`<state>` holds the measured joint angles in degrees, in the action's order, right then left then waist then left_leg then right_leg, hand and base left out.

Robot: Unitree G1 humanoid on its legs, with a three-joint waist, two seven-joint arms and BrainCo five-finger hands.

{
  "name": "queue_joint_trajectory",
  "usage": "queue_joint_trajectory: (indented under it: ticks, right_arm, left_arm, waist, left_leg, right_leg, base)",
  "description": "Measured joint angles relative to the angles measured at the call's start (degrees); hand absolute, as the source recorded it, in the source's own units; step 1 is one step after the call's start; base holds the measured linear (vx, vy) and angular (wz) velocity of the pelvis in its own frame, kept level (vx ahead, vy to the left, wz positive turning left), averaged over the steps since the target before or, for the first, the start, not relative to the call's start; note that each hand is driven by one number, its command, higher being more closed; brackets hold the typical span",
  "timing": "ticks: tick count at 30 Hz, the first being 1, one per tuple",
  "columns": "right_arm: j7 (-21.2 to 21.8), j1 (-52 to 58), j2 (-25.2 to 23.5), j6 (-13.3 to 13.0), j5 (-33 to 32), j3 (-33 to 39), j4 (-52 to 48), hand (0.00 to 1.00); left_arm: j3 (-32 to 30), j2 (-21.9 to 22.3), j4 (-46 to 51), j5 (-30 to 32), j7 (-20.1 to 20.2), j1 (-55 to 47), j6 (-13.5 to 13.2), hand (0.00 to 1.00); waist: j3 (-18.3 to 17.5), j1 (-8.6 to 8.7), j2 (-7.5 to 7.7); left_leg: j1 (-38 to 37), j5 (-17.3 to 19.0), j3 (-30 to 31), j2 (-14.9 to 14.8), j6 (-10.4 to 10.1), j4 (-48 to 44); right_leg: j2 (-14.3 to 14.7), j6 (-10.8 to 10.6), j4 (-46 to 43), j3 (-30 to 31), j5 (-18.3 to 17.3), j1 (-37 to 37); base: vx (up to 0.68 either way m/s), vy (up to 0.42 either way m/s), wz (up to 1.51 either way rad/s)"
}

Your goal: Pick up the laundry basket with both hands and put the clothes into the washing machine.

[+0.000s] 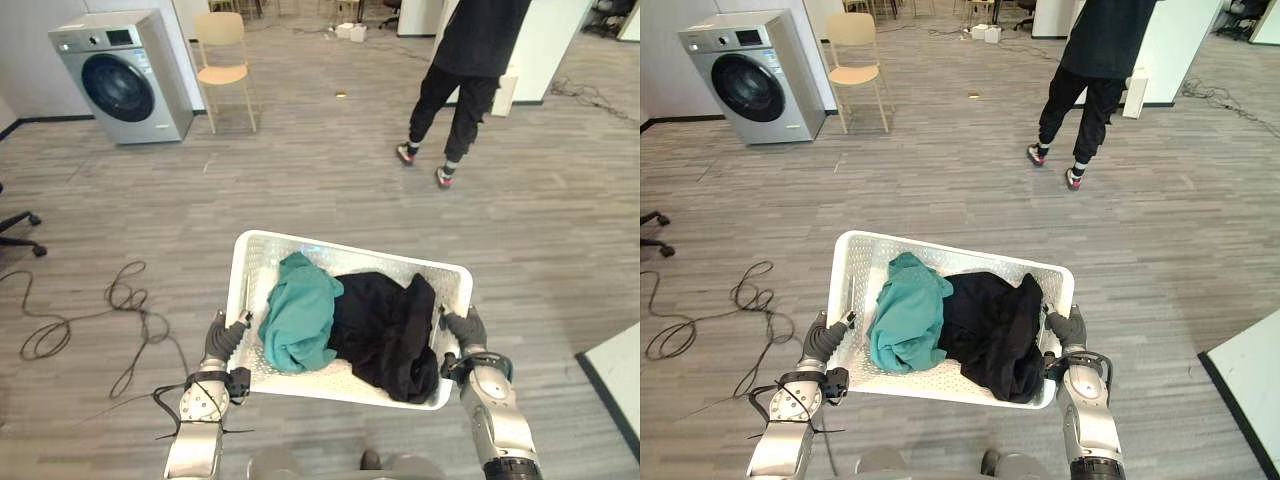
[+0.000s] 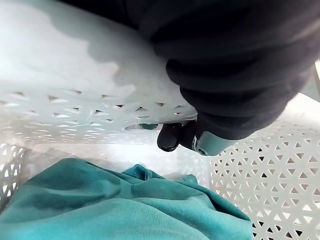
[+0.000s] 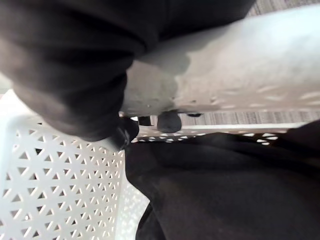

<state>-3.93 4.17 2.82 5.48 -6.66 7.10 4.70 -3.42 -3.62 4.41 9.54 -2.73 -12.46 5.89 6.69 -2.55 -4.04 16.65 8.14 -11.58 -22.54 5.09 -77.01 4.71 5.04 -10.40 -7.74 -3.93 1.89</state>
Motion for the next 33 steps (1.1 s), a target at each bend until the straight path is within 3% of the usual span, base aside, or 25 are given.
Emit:
queue_joint_trajectory:
  ticks: [2, 4, 5, 6, 7, 8, 9, 11, 12, 14, 16, 18, 19, 21, 22, 24, 25, 26, 27, 28, 29, 31, 33]
  right_arm:
    - [0.2, -0.1, 0.3, 0.0, 0.1, 0.0, -0.8, 1.00]
    - [0.2, -0.1, 0.4, 0.0, 0.1, 0.1, -0.9, 1.00]
    - [0.3, 0.0, 1.0, -0.2, 0.1, 0.3, -1.2, 1.00]
    - [0.3, 0.1, 1.4, -0.4, 0.2, 0.5, -1.3, 1.00]
    - [0.3, 0.2, 1.3, -0.5, 0.4, 1.1, -1.3, 1.00]
    - [0.3, 0.4, 1.0, -0.5, 0.5, 1.1, -1.3, 1.00]
    - [0.5, 0.5, 0.8, -0.5, 0.8, 1.2, -1.4, 1.00]
    - [0.7, 0.6, 0.7, -0.6, 1.7, 1.7, -1.4, 1.00]
    - [1.1, 0.6, -0.6, -0.6, 2.9, 1.7, -1.1, 1.00]
    - [1.1, 0.6, -1.9, -0.6, 3.4, 1.7, -0.3, 1.00]
    - [1.1, 0.5, -2.8, -0.7, 4.0, 1.4, 1.1, 1.00]
    - [1.1, 0.4, -3.1, -1.1, 4.1, 1.3, 1.3, 1.00]
    - [1.1, 0.2, -3.0, -2.0, 4.0, 1.4, 1.3, 1.00]
    - [1.0, 0.0, -2.9, -2.8, 3.9, 1.6, 1.3, 1.00]
    - [1.0, 0.0, -2.9, -2.8, 3.9, 1.6, 1.3, 1.00]
    - [0.8, 1.1, -2.9, -2.8, 3.8, 1.9, 1.4, 1.00]
    - [0.8, 1.6, -2.9, -2.8, 3.8, 1.7, 1.4, 1.00]
    - [0.8, 2.7, -2.7, -3.1, 3.7, 1.4, 1.2, 1.00]
    - [0.7, 3.3, -1.8, -2.9, 3.4, 1.5, 1.3, 1.00]
    - [0.6, 3.6, -1.6, -2.9, 3.2, 1.3, 1.1, 1.00]
    - [0.6, 3.6, -1.3, -2.9, 3.2, 1.1, 0.9, 1.00]
    - [0.2, 3.7, -1.1, -2.9, 3.2, 0.8, 0.2, 1.00]
    - [-0.3, 3.8, -1.1, -2.9, 3.2, 1.0, 0.0, 1.00]
  left_arm:
    - [-0.1, 0.2, 0.0, -0.4, 0.1, 0.3, -0.3, 1.00]
    - [-0.1, 0.2, 0.1, -0.4, 0.1, 0.3, -0.4, 1.00]
    - [0.0, 0.9, 0.1, -0.4, 0.1, 0.3, -0.4, 1.00]
    - [0.2, 1.5, 0.2, -0.4, 0.1, 0.3, -0.5, 1.00]
    - [0.7, 1.9, 0.1, -0.4, 0.1, 0.2, -0.5, 1.00]
    - [0.7, 1.8, 0.1, -0.4, 0.1, 0.1, -0.5, 1.00]
    - [0.5, 1.7, 0.1, -0.3, 0.1, 0.2, -0.4, 1.00]
    - [0.9, 1.8, 0.1, -0.3, 0.2, 0.2, -0.4, 1.00]
    - [0.9, 0.7, 0.1, -0.3, 0.2, 0.1, -0.2, 1.00]
    - [0.6, -0.3, 0.1, -0.3, 0.2, 0.1, 0.0, 1.00]
    - [0.5, -1.6, 0.1, 0.0, 0.0, -0.1, 0.3, 1.00]
    - [0.4, -1.8, 0.4, 0.1, -0.2, -0.1, 0.5, 1.00]
    - [0.5, -1.8, 1.2, 0.1, -0.2, 0.0, 0.4, 1.00]
    - [0.5, -1.9, 2.4, 0.1, 0.0, 0.0, 0.4, 1.00]
    - [0.5, -1.9, 2.4, 0.1, 0.0, 0.0, 0.4, 1.00]
    - [0.8, -2.3, 2.3, 0.1, 0.0, -0.1, 0.5, 1.00]
    - [1.1, -2.4, 2.3, 0.1, 0.0, -0.1, 0.5, 1.00]
    - [1.5, -2.3, 2.2, 0.2, 0.0, -0.1, 0.5, 1.00]
    - [2.0, -1.4, 1.5, 0.2, 0.0, -0.6, 0.5, 1.00]
    - [2.0, -0.9, 1.6, 0.2, 0.0, -2.1, 0.5, 1.00]
    - [2.1, -0.7, 1.6, 0.2, -0.1, -2.3, 0.5, 1.00]
    - [1.7, 0.0, 1.6, 0.1, -0.1, -2.5, 0.5, 1.00]
    - [2.2, 0.0, 1.5, 0.1, -0.2, -2.4, 0.4, 1.00]
  waist:
    - [0.5, -0.19, -0.10]
    - [1.2, -0.10, 0.65]
    - [1.2, 0.15, 0.67]
    - [0.9, 0.13, 0.09]
    - [0.9, -0.07, -0.19]
    - [0.7, -0.09, 0.48]
    - [0.2, 0.31, 1.95]
    - [0.4, 0.22, 2.37]
    - [1.0, 0.19, 4.70]
    - [1.0, 0.47, 5.48]
    - [1.2, 0.30, 5.10]
    - [1.2, 0.29, 4.73]
    - [1.1, 0.35, 4.65]
    - [1.0, 1.01, 4.59]
    - [1.0, 1.27, 4.53]
    - [0.9, 1.83, 4.82]
    - [0.8, 1.85, 5.10]
    - [0.3, 2.09, 5.05]
    - [-0.6, 2.08, 2.85]
    - [-1.7, 1.78, 1.26]
    - [-2.0, 1.74, 0.72]
    - [-1.7, 1.24, 0.58]
    - [-1.4, 1.30, 1.17]
  left_leg:
    - [4.6, 2.6, -2.3, 3.4, -3.7, 14.7]
    - [4.7, 2.5, -3.8, 6.8, -5.1, 29.6]
    - [3.4, -0.7, -4.7, 9.7, -9.6, 48.6]
    - [2.7, -1.8, -4.6, 10.3, -11.1, 55.2]
    - [2.0, -8.4, -4.2, 11.2, -8.2, 58.1]
    - [2.0, -9.3, -4.2, 12.2, -6.7, 56.9]
    - [2.6, -6.8, -4.4, 14.3, -3.1, 53.8]
    - [1.4, -2.8, -5.4, 16.2, -1.3, 51.5]
    - [-2.7, 0.3, -7.4, 19.5, 0.1, 51.3]
    - [-5.2, 2.4, -7.6, 20.8, 1.2, 50.7]
    - [-10.5, 3.7, -7.4, 21.1, 1.4, 52.7]
    - [-14.7, 3.8, -6.9, 21.1, 0.9, 56.5]
    - [-16.0, 4.6, -6.2, 21.1, -0.2, 58.2]
    - [-16.7, 5.4, -5.7, 20.1, -1.7, 59.0]
    - [-17.0, 5.8, -5.7, 19.7, -2.4, 58.8]
    - [-18.8, 8.1, -4.9, 18.6, -5.8, 56.4]
    - [-19.3, 9.2, -4.1, 18.4, -6.8, 55.5]
    - [-20.4, 13.2, -3.0, 17.3, -8.0, 53.5]
    - [-21.6, 14.8, -2.8, 14.4, -9.3, 52.4]
    - [-20.7, 14.1, -2.0, 11.2, -10.4, 46.4]
    - [-18.7, 13.2, -1.0, 9.3, -10.1, 41.8]
    - [-9.6, 4.9, 2.6, 4.0, -5.8, 20.6]
    - [-5.9, 5.1, 3.2, 2.9, -5.7, 13.8]
  right_leg:
    - [-0.8, 0.5, 3.5, 1.0, -0.7, 4.8]
    - [-2.4, -0.3, 4.8, 0.9, -2.3, 7.9]
    - [-3.6, -2.4, 6.5, 0.2, -4.6, 10.8]
    - [-3.6, -3.4, 7.1, 0.2, -5.5, 12.0]
    - [-4.2, -5.2, 7.4, 0.3, -8.1, 14.1]
    - [-5.3, -5.7, 6.5, 0.2, -9.2, 14.6]
    - [-7.8, -6.4, 2.6, -0.1, -11.6, 14.2]
    - [-11.4, -8.4, -13.2, 0.2, -13.3, 8.4]
    - [-17.1, -14.2, -36.3, 1.3, -9.7, -0.1]
    - [-19.4, -16.6, -48.4, 1.5, -8.3, -4.6]
    - [-19.8, -14.3, -54.7, -0.7, -9.5, -9.4]
    - [-19.6, -11.5, -49.4, -3.8, -11.3, -12.1]
    - [-19.1, -10.0, -43.7, -4.5, -12.2, -14.8]
    - [-17.1, -9.8, -27.0, -3.8, -11.7, -18.0]
    - [-16.5, -9.7, -22.3, -3.2, -10.6, -18.5]
    - [-15.4, -8.5, -9.6, -1.4, -2.7, -18.5]
    - [-15.4, -7.9, -8.3, -1.2, -0.5, -17.9]
    - [-14.7, -8.5, -9.7, -0.4, 5.4, -16.9]
    - [-12.5, -7.8, -12.1, -1.6, 2.8, -16.3]
    - [-10.1, -6.7, -12.1, -2.3, 0.2, -14.8]
    - [-9.1, -6.0, -12.0, -3.0, -0.4, -14.1]
    - [-6.0, -3.7, -11.9, -4.1, -2.8, -10.0]
    - [-5.2, -3.1, -8.7, -4.2, -3.2, -5.7]
  base:
    - [0.60, 0.038, -0.31]
    - [0.51, 0.114, -0.09]
    - [0.50, 0.150, 0.01]
    - [0.59, 0.220, -0.01]
    - [0.39, 0.189, -0.01]
    - [0.50, 0.263, 0.08]
    - [0.55, 0.276, 0.19]
    - [0.66, 0.326, 0.08]
    - [0.62, 0.286, -0.02]
    - [0.49, 0.161, 0.10]
    - [0.40, 0.059, 0.08]
    - [0.35, 0.015, 0.03]
    - [0.33, -0.026, 0.08]
    - [0.33, -0.080, 0.15]
    - [0.31, -0.118, 0.17]
    - [0.40, -0.186, 0.19]
    - [0.39, -0.245, 0.40]
    - [0.42, -0.303, 0.35]
    - [0.46, -0.267, 0.21]
    - [0.48, -0.256, -0.04]
    - [0.48, -0.247, -0.03]
    - [0.43, -0.270, -0.09]
    - [0.43, -0.181, -0.13]
